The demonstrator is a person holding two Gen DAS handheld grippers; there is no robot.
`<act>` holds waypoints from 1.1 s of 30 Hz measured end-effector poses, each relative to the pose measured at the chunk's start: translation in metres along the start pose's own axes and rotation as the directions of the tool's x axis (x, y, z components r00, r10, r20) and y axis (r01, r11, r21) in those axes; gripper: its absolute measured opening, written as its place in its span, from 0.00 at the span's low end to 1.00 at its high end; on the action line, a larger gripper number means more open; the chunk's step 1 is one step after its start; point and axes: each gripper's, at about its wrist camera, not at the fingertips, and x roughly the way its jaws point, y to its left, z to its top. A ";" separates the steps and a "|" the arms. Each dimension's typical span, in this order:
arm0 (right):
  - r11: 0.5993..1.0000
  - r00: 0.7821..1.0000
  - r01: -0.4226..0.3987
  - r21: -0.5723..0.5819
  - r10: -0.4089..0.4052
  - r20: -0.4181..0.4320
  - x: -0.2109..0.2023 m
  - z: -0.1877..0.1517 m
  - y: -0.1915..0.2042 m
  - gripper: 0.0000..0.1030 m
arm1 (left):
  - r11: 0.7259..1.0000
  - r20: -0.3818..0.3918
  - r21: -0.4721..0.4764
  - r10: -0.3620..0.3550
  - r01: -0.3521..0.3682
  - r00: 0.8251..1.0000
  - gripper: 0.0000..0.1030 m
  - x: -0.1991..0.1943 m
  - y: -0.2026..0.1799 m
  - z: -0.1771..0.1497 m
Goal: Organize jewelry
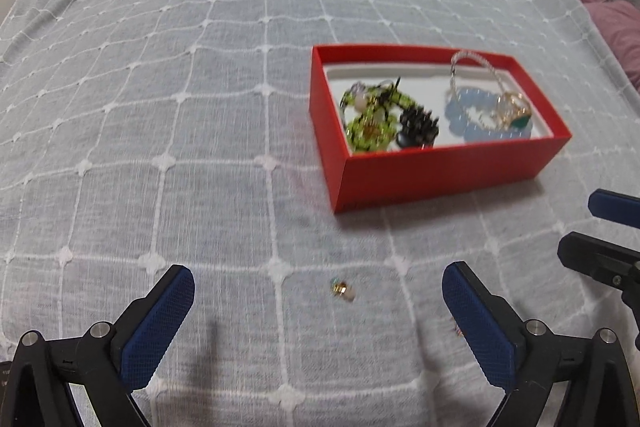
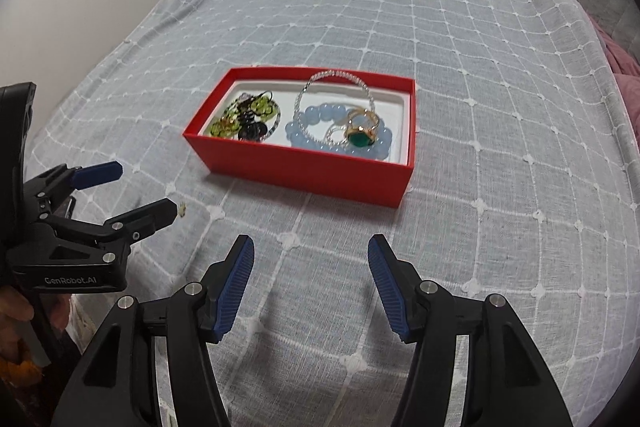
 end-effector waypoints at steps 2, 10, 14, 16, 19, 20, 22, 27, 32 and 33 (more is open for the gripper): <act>1.000 1.000 0.004 -0.004 -0.004 -0.007 0.003 -0.001 0.002 0.60 | 1.000 -0.007 0.013 0.009 -0.009 1.000 0.99 0.001 0.001 -0.004; 0.998 0.998 -0.026 -0.061 0.022 -0.055 0.018 -0.009 0.017 0.60 | 0.998 -0.066 0.054 0.037 -0.033 0.997 0.99 0.007 0.007 -0.016; 0.992 0.995 -0.058 -0.110 0.048 -0.091 0.026 -0.016 0.031 0.60 | 0.997 -0.084 0.062 0.045 -0.040 0.995 0.99 0.008 0.011 -0.020; 0.990 0.992 -0.074 -0.121 0.061 -0.110 0.030 -0.019 0.036 0.60 | 0.997 -0.096 0.063 0.052 -0.046 0.994 0.99 0.010 0.012 -0.022; 0.988 0.989 -0.093 -0.125 0.077 -0.128 0.035 -0.023 0.040 0.60 | 0.996 -0.109 0.067 0.062 -0.055 0.992 0.99 0.013 0.013 -0.023; 0.987 0.988 -0.097 -0.127 0.080 -0.131 0.036 -0.024 0.042 0.60 | 0.996 -0.112 0.067 0.065 -0.058 0.991 0.99 0.014 0.014 -0.024; 0.986 0.987 -0.105 -0.130 0.087 -0.135 0.038 -0.026 0.043 0.60 | 0.996 -0.115 0.065 0.067 -0.060 0.991 0.99 0.014 0.014 -0.024; 0.980 0.987 -0.125 -0.152 0.107 -0.122 0.041 -0.029 0.050 0.60 | 0.996 -0.119 0.064 0.075 -0.067 0.990 0.99 0.016 0.012 -0.023; 0.973 0.985 -0.146 -0.179 0.126 -0.115 0.041 -0.030 0.056 0.39 | 0.996 -0.121 0.062 0.068 -0.061 0.990 0.99 0.016 0.010 -0.021; 0.971 0.985 -0.149 -0.187 0.128 -0.119 0.042 -0.030 0.057 0.38 | 0.996 -0.122 0.063 0.066 -0.058 0.990 0.99 0.016 0.011 -0.021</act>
